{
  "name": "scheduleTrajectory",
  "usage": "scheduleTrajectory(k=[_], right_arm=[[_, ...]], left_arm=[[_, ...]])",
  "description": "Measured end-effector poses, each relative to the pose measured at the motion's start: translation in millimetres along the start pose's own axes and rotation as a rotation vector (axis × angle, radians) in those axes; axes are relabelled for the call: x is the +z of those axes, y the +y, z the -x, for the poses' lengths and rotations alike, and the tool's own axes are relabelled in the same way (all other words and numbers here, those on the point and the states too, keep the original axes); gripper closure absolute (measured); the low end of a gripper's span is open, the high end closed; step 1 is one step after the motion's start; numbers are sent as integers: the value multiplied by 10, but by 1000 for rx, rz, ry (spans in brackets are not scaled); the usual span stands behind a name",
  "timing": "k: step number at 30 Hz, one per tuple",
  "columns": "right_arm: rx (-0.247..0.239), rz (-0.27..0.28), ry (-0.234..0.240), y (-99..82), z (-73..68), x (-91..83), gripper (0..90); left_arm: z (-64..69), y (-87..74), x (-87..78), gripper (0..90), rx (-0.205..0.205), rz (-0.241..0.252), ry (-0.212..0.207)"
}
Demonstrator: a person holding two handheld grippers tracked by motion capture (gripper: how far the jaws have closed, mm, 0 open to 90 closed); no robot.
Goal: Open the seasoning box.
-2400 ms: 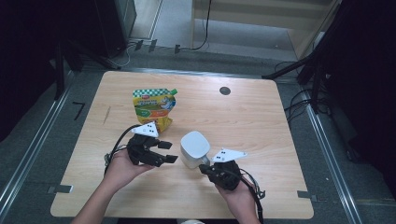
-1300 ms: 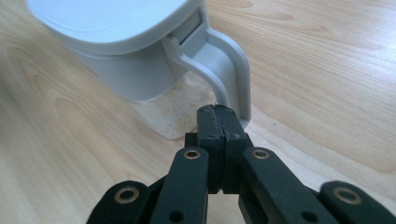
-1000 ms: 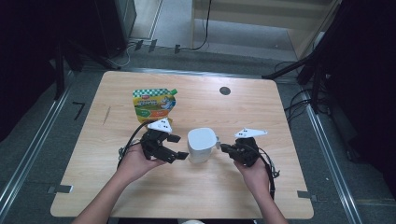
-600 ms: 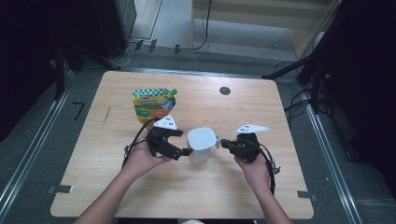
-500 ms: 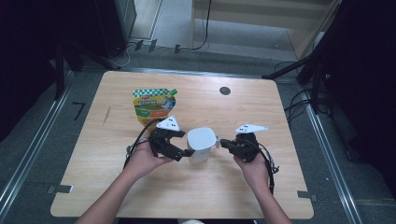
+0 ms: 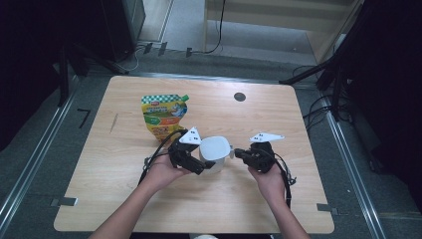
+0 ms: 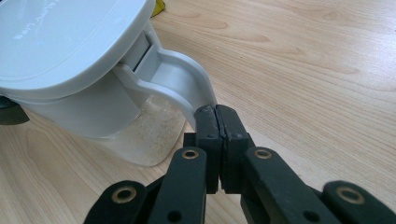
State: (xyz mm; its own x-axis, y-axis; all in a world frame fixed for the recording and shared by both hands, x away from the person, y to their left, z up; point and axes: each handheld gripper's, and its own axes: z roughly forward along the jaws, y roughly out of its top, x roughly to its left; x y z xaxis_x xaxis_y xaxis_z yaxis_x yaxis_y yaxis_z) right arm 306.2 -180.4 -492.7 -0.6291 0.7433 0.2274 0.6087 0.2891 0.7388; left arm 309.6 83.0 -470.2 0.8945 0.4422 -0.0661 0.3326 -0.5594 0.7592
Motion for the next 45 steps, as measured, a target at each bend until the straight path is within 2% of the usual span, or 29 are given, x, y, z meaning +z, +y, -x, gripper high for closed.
scheduleTrajectory(k=[4,7,27,30,33,35,41,45], right_arm=[[1,0,0,-1,0,-1,900],[3,-1,-1,-1,-6,-1,900],[-5,-2,-4,1,-19,-1,899],[-5,-2,-5,1,-21,-1,899],[-4,-3,-4,2,-19,-1,899],[-5,-1,-6,2,-22,0,899],[-3,-1,-6,3,-24,0,899],[-1,-2,-9,5,-30,0,900]], left_arm=[[1,19,0,152,-13,-10,-4],[2,42,-5,152,-6,-28,-3],[8,103,-40,155,20,-36,5],[0,128,-66,156,-1,-16,-7],[3,151,-74,161,13,-33,-1],[7,166,-89,159,7,-15,-2],[19,236,-112,159,28,-29,3],[28,307,-122,156,40,-21,-3]])
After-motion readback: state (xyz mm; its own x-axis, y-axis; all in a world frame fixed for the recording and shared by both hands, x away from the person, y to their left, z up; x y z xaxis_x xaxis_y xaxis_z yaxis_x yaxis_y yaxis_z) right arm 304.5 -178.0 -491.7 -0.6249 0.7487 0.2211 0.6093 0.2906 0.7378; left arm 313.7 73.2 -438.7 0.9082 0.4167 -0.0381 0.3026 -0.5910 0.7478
